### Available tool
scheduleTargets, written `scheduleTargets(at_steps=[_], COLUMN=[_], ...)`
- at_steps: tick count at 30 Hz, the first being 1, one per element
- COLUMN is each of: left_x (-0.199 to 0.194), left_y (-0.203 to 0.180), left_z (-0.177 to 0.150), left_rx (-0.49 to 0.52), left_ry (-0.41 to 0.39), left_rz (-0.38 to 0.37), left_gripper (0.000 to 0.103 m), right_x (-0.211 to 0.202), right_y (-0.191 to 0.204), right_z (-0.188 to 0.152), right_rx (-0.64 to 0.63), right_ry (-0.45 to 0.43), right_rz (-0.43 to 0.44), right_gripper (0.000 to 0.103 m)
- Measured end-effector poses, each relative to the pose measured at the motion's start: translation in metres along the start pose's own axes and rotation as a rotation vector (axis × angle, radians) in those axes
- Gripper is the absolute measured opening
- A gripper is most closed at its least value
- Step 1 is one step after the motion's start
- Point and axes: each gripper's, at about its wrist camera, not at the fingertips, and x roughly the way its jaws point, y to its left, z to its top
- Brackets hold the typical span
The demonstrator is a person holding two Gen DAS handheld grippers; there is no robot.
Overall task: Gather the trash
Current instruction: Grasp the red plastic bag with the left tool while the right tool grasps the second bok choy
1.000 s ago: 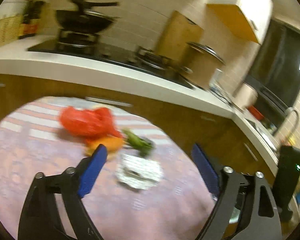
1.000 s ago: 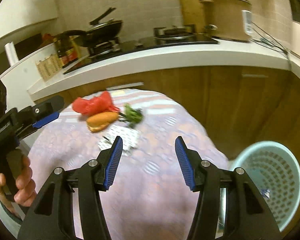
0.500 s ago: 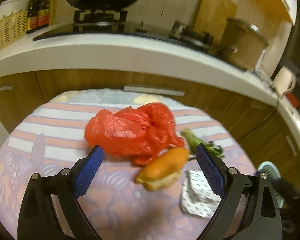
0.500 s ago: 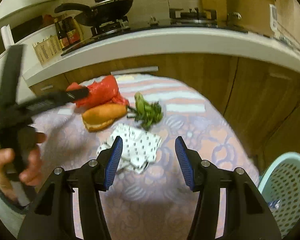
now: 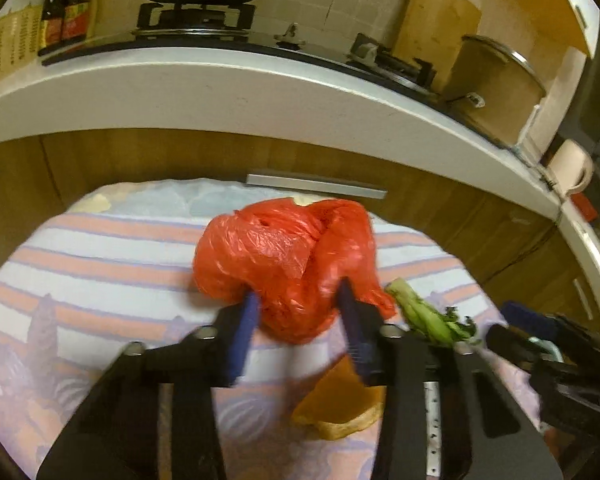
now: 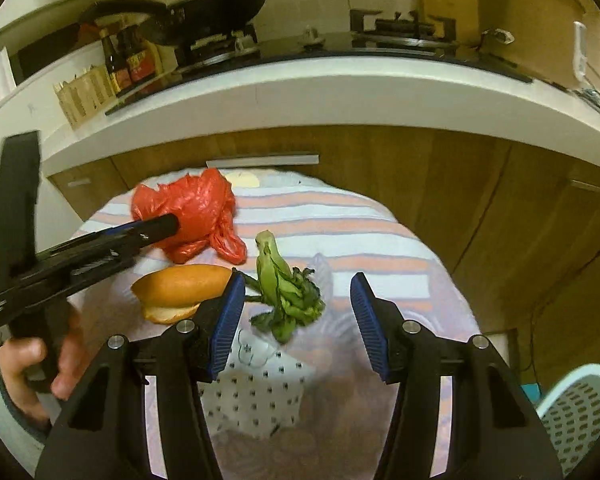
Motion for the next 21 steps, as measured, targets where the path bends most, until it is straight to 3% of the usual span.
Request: scheduleTargets(at_steps=[6,13,14,15,18,21], left_x=[-0.008,-0.015,-0.016,-0.017,-0.024,-0.033], left_y=[0.011,0.017,0.017,0.015,0.015,0.01], left_z=[-0.001,0.003,0.003,0.003,0.005,0.008], left_rx=[-0.071,-0.122,-0.123,-0.122,-0.118,-0.114], left_ry=[-0.058,-0.09,-0.092,-0.098,-0.117,-0.144], left_rz=[-0.097,-0.155,-0.158,-0.164,-0.183,-0.203], left_gripper=[0.012,0.011,0.01,0.01,0.01,0.01], right_x=[0.029,0.047,0.048,0.049,0.049,0.04], right_y=[0.002,0.01,0.012,0.014,0.021,0.019], right_z=[0.001,-0.002,-0.002,-0.002,-0.004,-0.005], right_rx=[-0.028,-0.068,-0.079,-0.089,-0.121,-0.112], right_ry=[0.05,0.087,0.091,0.093,0.087,0.051], right_rz=[-0.006,-0.013,-0.017,-0.028,-0.029,-0.03], right_gripper=[0.051,0.051,0.044,0.029,0.02,0.02])
